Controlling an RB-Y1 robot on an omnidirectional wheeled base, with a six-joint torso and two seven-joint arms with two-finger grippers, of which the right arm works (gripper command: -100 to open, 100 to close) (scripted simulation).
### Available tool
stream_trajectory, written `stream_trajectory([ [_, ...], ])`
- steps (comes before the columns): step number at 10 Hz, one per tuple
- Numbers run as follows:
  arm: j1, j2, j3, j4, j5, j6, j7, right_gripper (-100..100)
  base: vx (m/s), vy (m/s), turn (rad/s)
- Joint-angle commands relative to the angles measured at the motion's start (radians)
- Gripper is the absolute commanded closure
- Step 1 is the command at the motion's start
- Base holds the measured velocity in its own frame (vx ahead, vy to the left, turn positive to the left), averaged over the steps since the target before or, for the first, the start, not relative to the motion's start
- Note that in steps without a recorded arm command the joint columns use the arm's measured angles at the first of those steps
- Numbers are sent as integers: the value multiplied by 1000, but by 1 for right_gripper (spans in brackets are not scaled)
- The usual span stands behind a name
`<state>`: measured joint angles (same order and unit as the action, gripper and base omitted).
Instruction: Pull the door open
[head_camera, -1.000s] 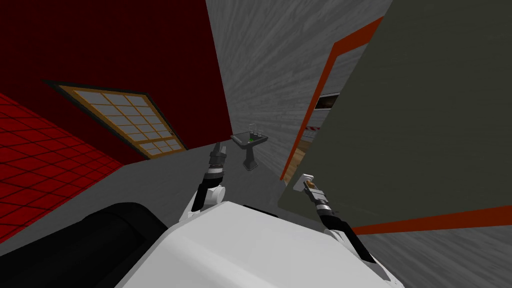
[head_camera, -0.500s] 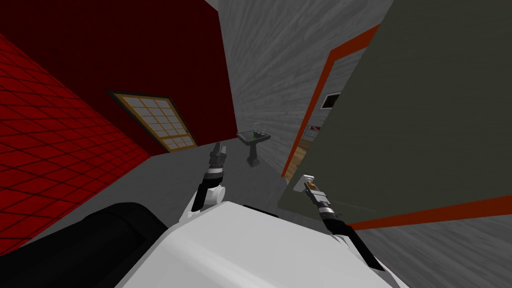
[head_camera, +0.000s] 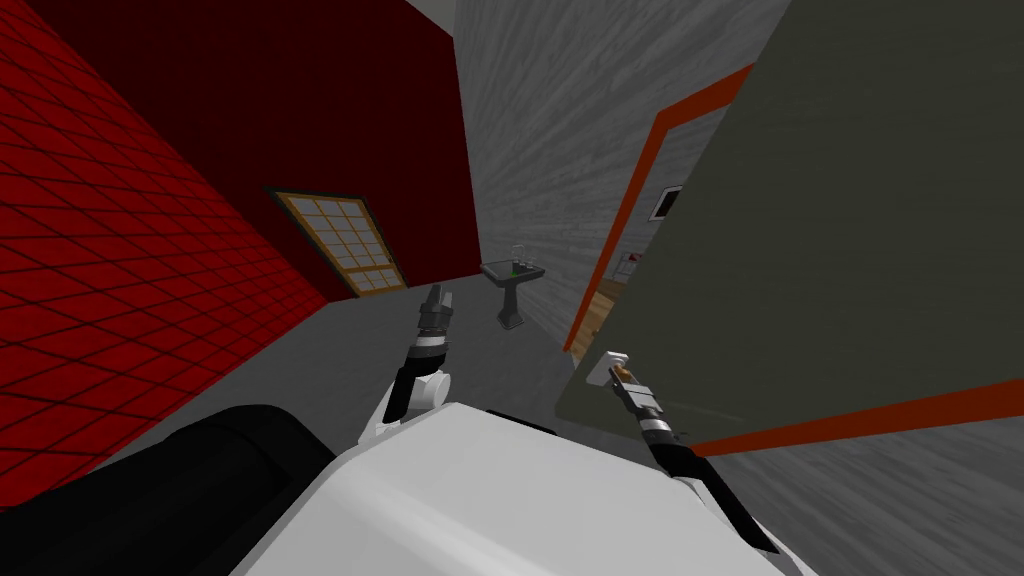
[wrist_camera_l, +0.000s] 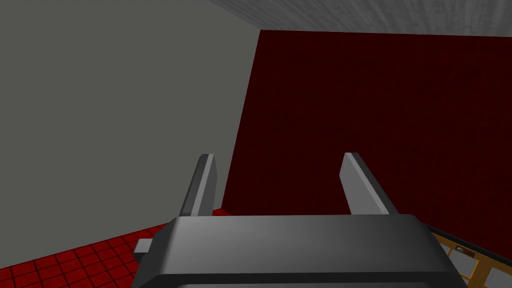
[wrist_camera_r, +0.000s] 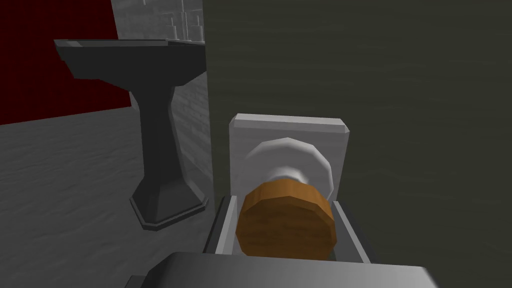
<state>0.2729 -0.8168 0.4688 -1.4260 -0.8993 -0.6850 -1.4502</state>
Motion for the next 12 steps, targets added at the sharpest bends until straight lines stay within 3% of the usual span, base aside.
stream_trajectory([
  [1, 2, -9, 9, 1, 6, -12, -12, 100, -173, -68, 125],
  [7, 8, -56, 43, 7, 29, -61, -65, 100, -202, -80, 133],
  [9, 10, -68, 52, 8, 35, -74, -79, 100, -188, -70, 95],
  [10, 11, -63, 50, 7, 33, -66, -72, 100, -75, -23, 26],
  [12, 16, -79, 66, 14, 41, -87, -92, 100, -160, -79, 139],
])
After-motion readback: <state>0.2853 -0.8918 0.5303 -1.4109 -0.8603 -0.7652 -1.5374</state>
